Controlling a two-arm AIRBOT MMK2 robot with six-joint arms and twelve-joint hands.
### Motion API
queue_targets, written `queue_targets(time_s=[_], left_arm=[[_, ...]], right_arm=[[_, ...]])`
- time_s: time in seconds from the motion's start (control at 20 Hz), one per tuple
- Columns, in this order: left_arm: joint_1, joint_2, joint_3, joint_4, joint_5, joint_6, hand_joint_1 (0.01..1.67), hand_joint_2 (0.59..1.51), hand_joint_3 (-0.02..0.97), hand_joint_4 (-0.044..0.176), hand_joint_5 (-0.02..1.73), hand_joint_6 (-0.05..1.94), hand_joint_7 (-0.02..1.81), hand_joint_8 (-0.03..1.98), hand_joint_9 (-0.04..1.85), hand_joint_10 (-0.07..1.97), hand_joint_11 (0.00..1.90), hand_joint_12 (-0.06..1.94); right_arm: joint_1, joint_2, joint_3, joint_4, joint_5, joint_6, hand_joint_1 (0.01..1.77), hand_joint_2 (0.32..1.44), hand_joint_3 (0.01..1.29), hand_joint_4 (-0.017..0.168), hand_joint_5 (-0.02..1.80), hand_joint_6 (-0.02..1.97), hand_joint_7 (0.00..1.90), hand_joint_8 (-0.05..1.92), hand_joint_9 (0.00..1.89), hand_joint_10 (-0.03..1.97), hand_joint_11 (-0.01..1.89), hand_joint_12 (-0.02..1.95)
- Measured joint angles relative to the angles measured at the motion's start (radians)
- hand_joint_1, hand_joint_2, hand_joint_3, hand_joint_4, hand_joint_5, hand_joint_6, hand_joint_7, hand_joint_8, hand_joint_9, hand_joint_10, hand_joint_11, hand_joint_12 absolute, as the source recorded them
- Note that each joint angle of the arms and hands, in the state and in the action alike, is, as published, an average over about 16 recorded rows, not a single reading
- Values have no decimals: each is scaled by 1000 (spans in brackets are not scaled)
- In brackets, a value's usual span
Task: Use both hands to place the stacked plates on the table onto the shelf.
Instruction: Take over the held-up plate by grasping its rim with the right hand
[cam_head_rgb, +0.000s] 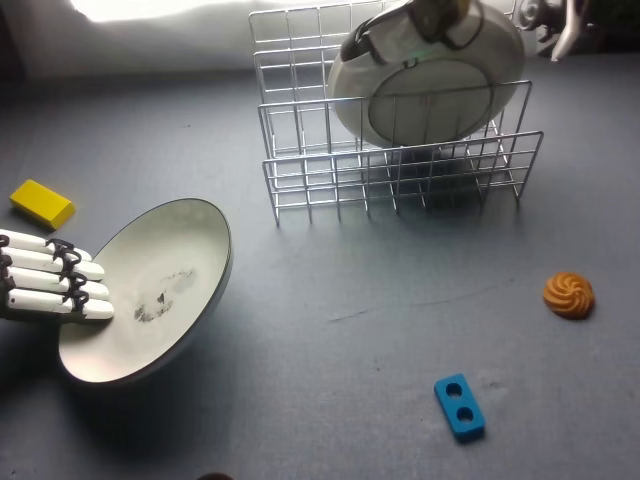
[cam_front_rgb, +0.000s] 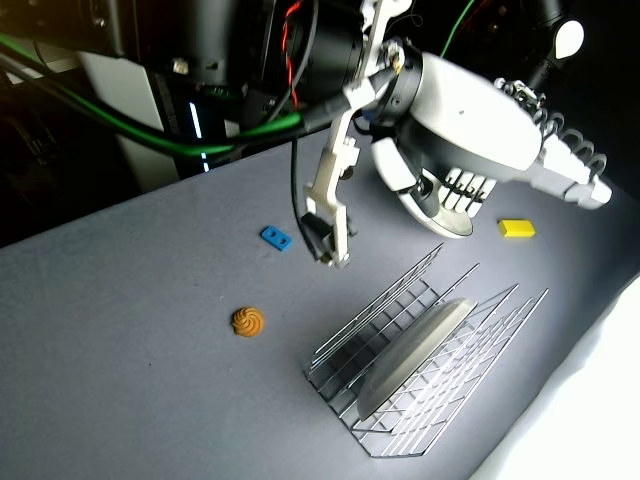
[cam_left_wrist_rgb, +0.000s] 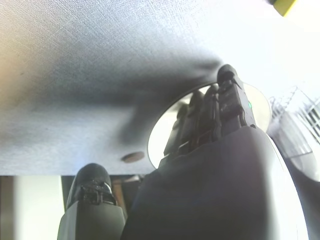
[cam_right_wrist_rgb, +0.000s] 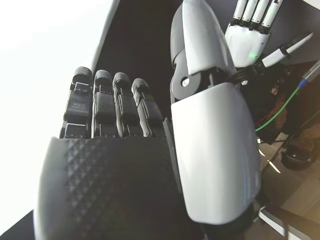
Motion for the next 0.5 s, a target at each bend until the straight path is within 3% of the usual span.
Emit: queue_targets(time_s=[0.5], left_arm=[[1, 0, 1, 0, -1, 0, 17, 1065, 19, -7, -8, -33, -1, -13, -26, -49, 21, 23]], right_arm=[[-104, -46, -73, -760, -111, 601, 1294, 994, 11, 3, 19, 21, 20, 6, 22, 20, 21, 2]])
